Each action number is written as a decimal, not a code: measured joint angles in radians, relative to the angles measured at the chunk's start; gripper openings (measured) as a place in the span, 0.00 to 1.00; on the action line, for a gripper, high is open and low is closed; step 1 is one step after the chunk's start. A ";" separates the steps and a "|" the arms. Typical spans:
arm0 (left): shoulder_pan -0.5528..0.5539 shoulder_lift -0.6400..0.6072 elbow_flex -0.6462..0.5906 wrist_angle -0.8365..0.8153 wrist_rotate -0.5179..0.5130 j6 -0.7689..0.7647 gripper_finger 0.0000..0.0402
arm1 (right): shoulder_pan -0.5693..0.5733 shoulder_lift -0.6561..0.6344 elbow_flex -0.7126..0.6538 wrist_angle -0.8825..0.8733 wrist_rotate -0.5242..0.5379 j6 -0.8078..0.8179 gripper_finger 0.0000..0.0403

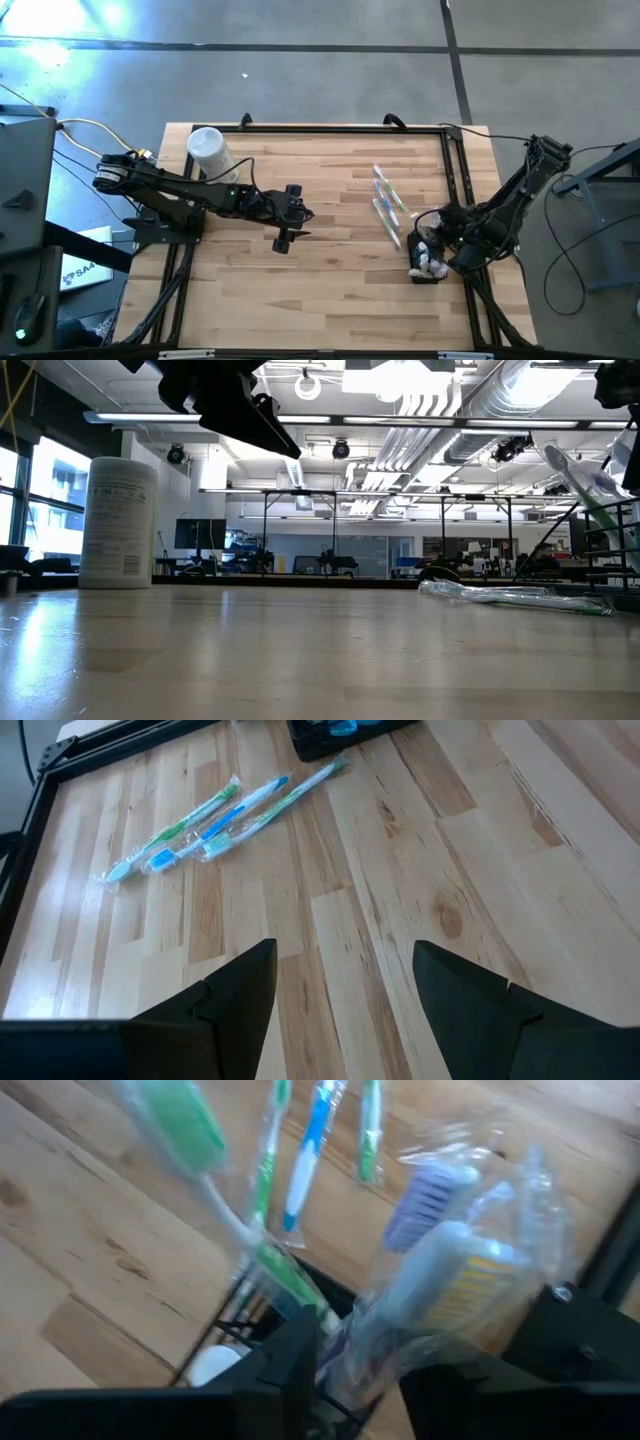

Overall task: Pick & Place toothbrushing station
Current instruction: Put the orange toothbrush into the black mesh organizer, then put the top green toothbrush into the black mesh organizer

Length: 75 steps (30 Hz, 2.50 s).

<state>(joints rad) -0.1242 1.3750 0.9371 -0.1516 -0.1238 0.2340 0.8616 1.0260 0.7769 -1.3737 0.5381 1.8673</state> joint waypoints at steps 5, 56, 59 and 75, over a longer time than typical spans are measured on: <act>0.000 0.000 0.000 0.000 0.000 0.003 0.58 | 0.000 0.000 0.000 -0.030 -0.045 0.041 0.32; 0.000 0.000 0.001 -0.042 -0.048 -0.006 0.58 | -0.118 -0.047 0.344 0.672 0.596 -1.332 0.00; 0.000 0.000 0.001 -0.046 -0.052 -0.007 0.58 | -0.214 -0.009 0.344 0.769 0.526 -1.453 0.00; 0.000 -0.024 0.001 -0.202 -0.204 -0.056 0.58 | -0.925 0.208 0.343 0.719 -0.027 -1.473 0.09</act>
<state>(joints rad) -0.1242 1.3506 0.9382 -0.3535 -0.3277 0.1781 -0.0631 1.2338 1.1198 -0.6550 0.5116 0.3944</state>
